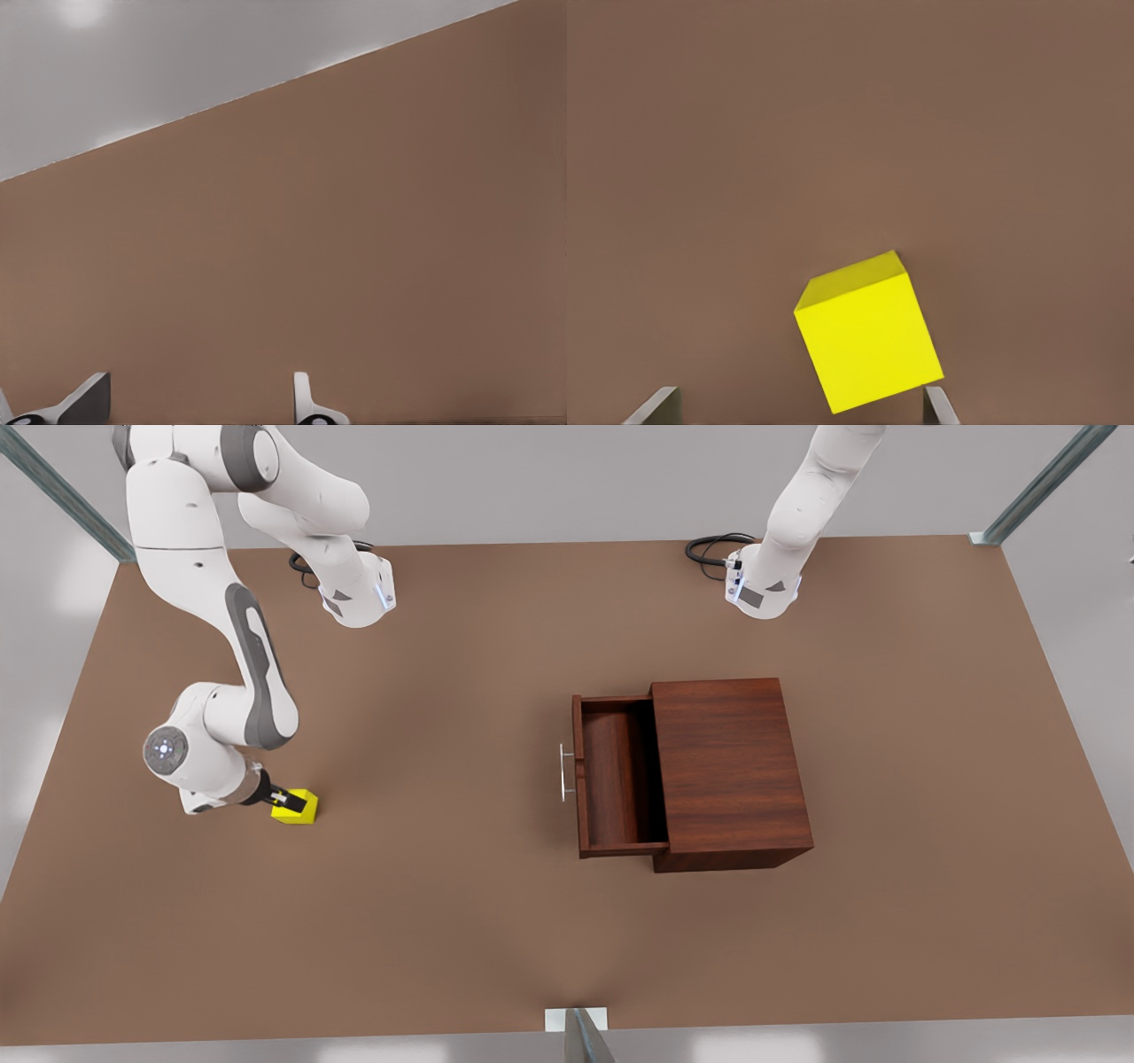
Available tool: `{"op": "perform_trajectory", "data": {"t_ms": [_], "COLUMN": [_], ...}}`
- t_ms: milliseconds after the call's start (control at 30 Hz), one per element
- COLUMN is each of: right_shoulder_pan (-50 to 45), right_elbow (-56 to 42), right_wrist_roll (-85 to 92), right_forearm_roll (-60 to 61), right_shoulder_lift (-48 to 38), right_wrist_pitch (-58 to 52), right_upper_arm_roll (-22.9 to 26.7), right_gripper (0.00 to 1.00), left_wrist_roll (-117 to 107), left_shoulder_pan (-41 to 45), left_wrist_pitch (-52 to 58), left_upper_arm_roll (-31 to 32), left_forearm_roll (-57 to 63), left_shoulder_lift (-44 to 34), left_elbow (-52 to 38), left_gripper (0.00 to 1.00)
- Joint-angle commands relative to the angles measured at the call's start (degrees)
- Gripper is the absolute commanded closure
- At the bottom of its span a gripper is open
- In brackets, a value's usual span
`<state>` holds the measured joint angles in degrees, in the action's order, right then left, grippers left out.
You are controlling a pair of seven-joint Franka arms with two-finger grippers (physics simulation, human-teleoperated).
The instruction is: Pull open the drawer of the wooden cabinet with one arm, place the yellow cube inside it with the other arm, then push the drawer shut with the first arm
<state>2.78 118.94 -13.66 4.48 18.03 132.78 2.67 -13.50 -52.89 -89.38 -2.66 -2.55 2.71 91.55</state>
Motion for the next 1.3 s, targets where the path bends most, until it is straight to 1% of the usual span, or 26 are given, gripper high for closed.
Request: {"op": "perform_trajectory", "data": {"t_ms": [0,400,433,467,500,533,733,1267], "right_shoulder_pan": [0.0,1.0,1.0,1.0,1.0,1.0,1.0,1.0], "right_elbow": [-0.1,-0.4,-0.4,-0.3,-0.3,-0.3,0.3,0.4], "right_wrist_roll": [-2.9,-0.8,-0.5,-0.4,-0.4,-0.4,-0.4,-1.2], "right_forearm_roll": [-0.2,-7.3,-7.3,-7.3,-7.3,-7.3,-8.9,-9.7], "right_shoulder_lift": [0.7,5.8,6.1,6.1,6.6,6.8,8.2,11.4], "right_wrist_pitch": [3.3,5.9,6.0,6.0,6.0,6.0,8.0,12.4], "right_upper_arm_roll": [0.0,0.0,-0.1,-0.1,-0.2,-0.4,-0.5,-0.6], "right_gripper": [0.0,0.0,0.0,0.0,0.0,0.0,0.0,0.0], "left_wrist_roll": [12.6,8.7,9.7,9.6,10.0,9.9,9.0,8.8], "left_shoulder_pan": [62.7,63.1,62.9,62.9,62.8,62.7,63.4,63.5], "left_wrist_pitch": [2.1,2.2,5.7,11.0,10.5,8.2,6.9,7.2], "left_upper_arm_roll": [0.1,0.6,0.1,0.2,0.2,0.2,0.6,0.7], "left_forearm_roll": [-0.3,-1.8,-2.1,-2.0,-1.1,-1.1,-1.2,-1.1], "left_shoulder_lift": [0.2,1.3,3.8,9.7,10.9,10.9,10.8,10.8], "left_elbow": [-0.4,0.9,-2.9,-11.6,-12.3,-11.8,-11.4,-11.4], "left_gripper": [0.0,0.0,0.0,0.0,0.0,0.0,0.0,0.0]}}
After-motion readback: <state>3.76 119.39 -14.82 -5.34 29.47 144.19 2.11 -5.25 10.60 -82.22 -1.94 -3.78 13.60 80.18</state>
